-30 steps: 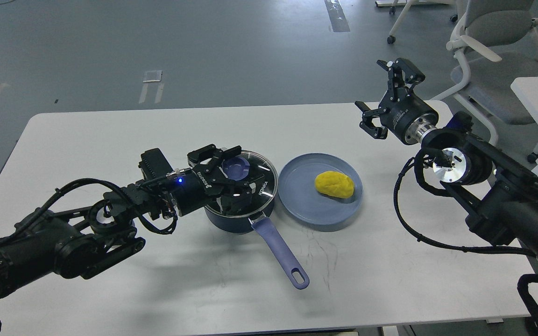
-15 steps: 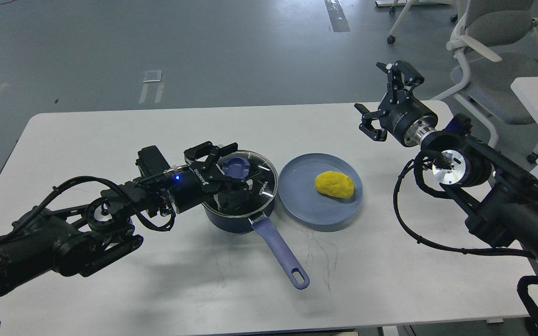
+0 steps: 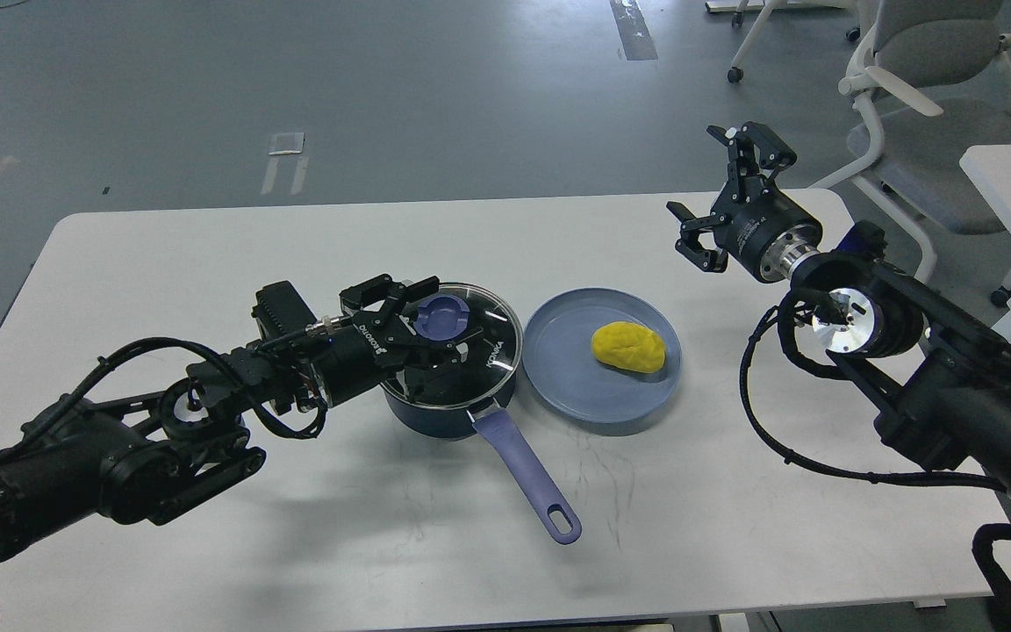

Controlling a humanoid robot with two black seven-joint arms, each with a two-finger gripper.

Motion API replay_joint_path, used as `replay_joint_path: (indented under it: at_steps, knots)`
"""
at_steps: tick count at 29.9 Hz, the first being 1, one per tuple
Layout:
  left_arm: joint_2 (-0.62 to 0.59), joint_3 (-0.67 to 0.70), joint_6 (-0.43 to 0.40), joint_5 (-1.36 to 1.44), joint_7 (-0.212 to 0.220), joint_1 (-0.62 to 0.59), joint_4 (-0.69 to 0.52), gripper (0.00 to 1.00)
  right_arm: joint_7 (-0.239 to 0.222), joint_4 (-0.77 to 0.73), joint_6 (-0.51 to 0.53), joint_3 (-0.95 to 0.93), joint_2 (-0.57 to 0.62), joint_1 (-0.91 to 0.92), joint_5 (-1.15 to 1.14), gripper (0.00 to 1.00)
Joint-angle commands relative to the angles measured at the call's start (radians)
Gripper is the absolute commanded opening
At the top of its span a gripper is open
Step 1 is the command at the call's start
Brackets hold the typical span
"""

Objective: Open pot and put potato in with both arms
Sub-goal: 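Close the left gripper on the lid knob, then lift the glass lid off the saucepan with the left gripper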

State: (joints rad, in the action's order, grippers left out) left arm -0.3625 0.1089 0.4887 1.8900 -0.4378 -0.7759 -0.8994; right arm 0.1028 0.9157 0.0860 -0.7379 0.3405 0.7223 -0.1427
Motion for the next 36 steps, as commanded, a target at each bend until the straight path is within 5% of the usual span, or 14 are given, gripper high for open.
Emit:
replay_joint_path:
  at_steps: [1,9,36]
  knots:
    - [-0.001,-0.002,0.000,-0.009,0.001,0.001,0.000,0.79,0.000,0.000,0.000,0.002,0.002,-0.001,0.000,1.00]
    - [-0.003,-0.002,0.000,-0.019,-0.004,0.021,-0.001,0.54,0.000,-0.005,-0.002,0.005,0.000,-0.009,0.000,1.00]
    - [-0.033,0.009,0.000,-0.131,-0.015,-0.039,-0.099,0.51,0.000,-0.018,-0.003,0.003,0.005,-0.014,0.000,1.00]
